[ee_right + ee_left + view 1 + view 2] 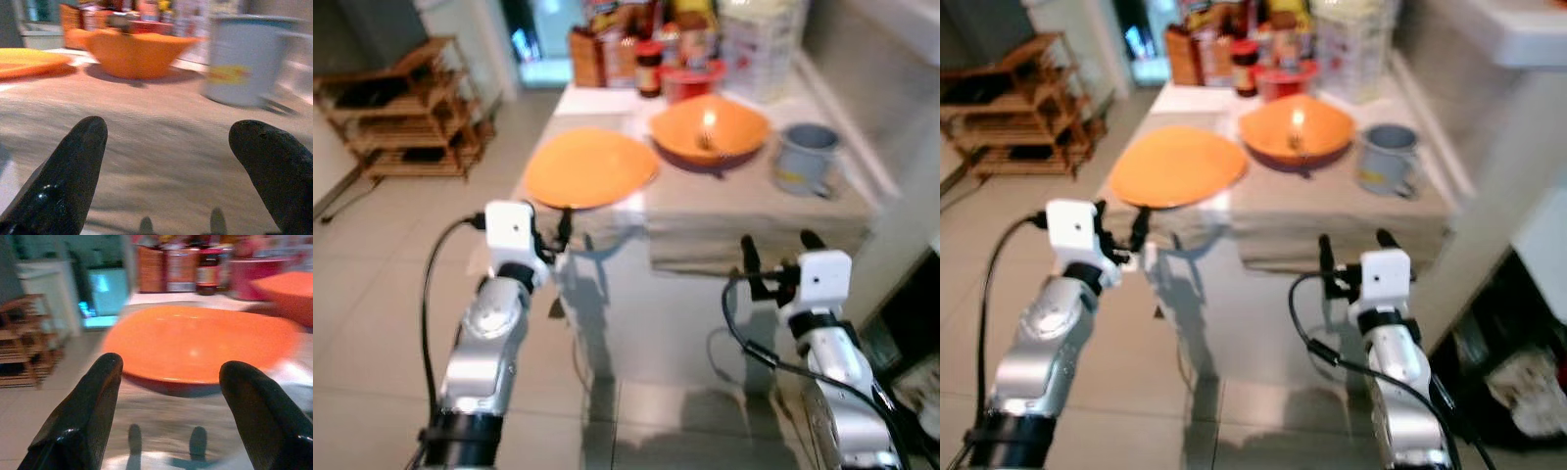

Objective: Setting the table

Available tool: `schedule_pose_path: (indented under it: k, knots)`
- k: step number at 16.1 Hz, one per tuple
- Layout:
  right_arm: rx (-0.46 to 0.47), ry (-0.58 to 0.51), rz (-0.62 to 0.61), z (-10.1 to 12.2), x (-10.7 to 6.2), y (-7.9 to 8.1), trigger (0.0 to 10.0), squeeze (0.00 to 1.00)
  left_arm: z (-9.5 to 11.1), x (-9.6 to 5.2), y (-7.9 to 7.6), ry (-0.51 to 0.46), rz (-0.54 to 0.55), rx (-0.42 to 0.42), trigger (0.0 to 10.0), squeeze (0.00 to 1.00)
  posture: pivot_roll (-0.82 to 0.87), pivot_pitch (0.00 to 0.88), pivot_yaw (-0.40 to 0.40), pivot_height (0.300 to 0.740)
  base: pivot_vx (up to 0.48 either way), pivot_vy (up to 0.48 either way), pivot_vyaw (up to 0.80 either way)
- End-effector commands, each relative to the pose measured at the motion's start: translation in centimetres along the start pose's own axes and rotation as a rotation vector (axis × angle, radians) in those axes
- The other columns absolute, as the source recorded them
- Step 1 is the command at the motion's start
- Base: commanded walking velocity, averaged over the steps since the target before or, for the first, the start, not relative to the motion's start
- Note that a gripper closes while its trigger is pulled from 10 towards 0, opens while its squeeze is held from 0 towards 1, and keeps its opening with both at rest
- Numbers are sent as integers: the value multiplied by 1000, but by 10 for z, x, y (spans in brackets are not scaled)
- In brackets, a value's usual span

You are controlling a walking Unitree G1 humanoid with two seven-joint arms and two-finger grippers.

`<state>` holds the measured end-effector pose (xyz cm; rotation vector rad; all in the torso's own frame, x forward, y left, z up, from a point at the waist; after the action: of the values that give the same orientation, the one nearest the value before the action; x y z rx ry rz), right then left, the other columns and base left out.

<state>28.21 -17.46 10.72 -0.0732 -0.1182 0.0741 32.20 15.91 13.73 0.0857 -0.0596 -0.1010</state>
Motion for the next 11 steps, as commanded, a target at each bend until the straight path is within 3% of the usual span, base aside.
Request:
schedule_pose_path:
  k: [1,7,11]
  knots:
    - [0,2,28,0,0,9,10000,0,-8,-4,9,37,31,15,10000,0,-155,0,78,735,0,0,0]
    - [-1,17,27,-2,2,10,10000,0,-13,-2,8,71,23,-4,10000,0,-154,0,76,735,0,0,0]
    - [4,23,32,-5,-1,12,10000,0,-1,6,18,27,35,49,10000,0,-147,0,76,735,0,0,0]
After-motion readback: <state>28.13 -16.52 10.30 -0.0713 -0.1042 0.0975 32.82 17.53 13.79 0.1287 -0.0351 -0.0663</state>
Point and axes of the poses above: a point about 5 cm out from each wrist's last joint towards the gripper, its own x axis pointing out of the wrist towards the gripper, its own z axis along the axis of the wrist's last joint, y = z × x, the point moved 2 cm from there along x, pointing out of the wrist towards the gripper, and after that the axes turned 4 degrees about x, right-handed, at the moved point
